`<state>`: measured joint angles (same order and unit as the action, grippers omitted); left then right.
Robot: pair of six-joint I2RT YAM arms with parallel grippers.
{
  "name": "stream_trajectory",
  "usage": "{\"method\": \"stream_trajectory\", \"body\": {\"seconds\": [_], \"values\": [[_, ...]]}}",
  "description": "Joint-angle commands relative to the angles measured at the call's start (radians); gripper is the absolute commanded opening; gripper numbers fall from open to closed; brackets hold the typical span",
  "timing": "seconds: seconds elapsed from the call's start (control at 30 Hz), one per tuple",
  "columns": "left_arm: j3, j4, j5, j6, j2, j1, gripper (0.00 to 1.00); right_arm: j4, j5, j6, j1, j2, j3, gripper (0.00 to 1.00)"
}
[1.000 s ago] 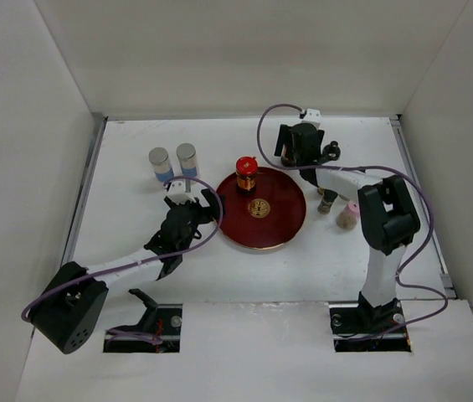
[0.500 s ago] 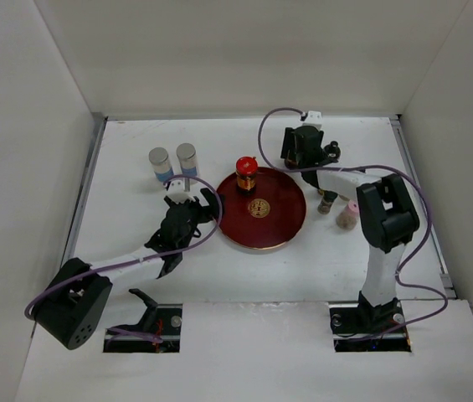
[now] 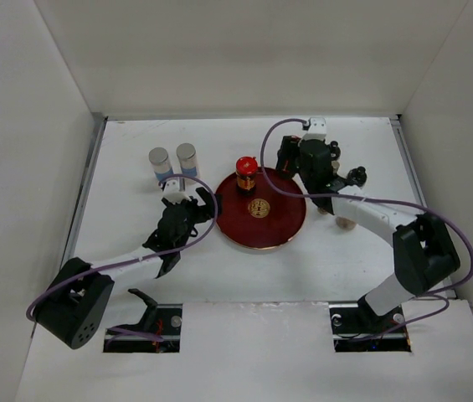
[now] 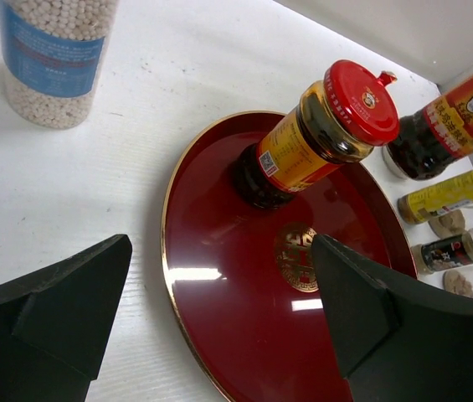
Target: Organize the condiment bottles
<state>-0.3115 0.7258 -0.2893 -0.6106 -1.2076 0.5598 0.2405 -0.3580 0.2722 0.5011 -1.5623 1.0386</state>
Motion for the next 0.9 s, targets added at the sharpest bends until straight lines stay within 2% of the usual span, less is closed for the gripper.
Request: {"method": "stream_trajectory", "body": {"seconds": [0.0,0.63,0.87], "values": [[0.014,0.072,0.030,-0.034,0.008,-0.014,0.90,0.141,0.017,0.055,0.029,0.021,-0.002,0.48],[0.014,0.064,0.029,-0.017,0.022,-0.016,0.90,0.233,0.021,0.091,0.060,-0.168,0.044,0.50],[0.017,0.063,-0.005,0.024,0.039,-0.028,0.89,0.258,0.019,0.091,0.078,-0.203,0.061,0.65]]}}
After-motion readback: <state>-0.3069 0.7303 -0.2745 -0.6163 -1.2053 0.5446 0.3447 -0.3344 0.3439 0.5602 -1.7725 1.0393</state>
